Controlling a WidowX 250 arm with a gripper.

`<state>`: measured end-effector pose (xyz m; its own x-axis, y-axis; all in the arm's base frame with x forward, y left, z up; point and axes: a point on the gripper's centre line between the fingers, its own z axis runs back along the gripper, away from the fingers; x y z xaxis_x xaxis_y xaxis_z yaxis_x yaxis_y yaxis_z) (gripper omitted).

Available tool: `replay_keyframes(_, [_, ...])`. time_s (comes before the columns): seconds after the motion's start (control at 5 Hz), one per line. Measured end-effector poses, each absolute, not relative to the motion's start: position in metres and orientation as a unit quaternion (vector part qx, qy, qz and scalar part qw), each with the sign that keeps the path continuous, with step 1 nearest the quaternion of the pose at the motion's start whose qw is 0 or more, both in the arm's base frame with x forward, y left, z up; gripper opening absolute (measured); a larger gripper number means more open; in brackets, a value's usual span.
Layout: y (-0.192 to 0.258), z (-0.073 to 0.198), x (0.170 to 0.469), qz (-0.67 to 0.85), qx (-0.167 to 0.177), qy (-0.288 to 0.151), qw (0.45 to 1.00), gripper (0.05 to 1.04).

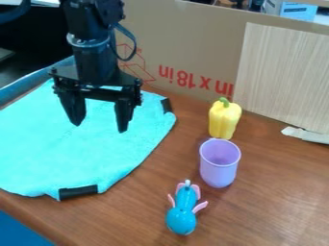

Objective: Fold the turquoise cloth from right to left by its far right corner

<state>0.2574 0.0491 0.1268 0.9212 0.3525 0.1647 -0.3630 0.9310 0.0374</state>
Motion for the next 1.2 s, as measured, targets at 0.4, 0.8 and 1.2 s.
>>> replay_keyframes(0.4, [0.062,0.124,0.277,0.222,0.007,-0.087,0.971,1.0])
replay_keyframes(0.8, [0.075,0.111,0.3,0.259,0.02,-0.106,0.96,1.0])
replay_keyframes(1.2, [0.082,0.096,0.331,0.279,0.039,-0.147,0.948,0.999])
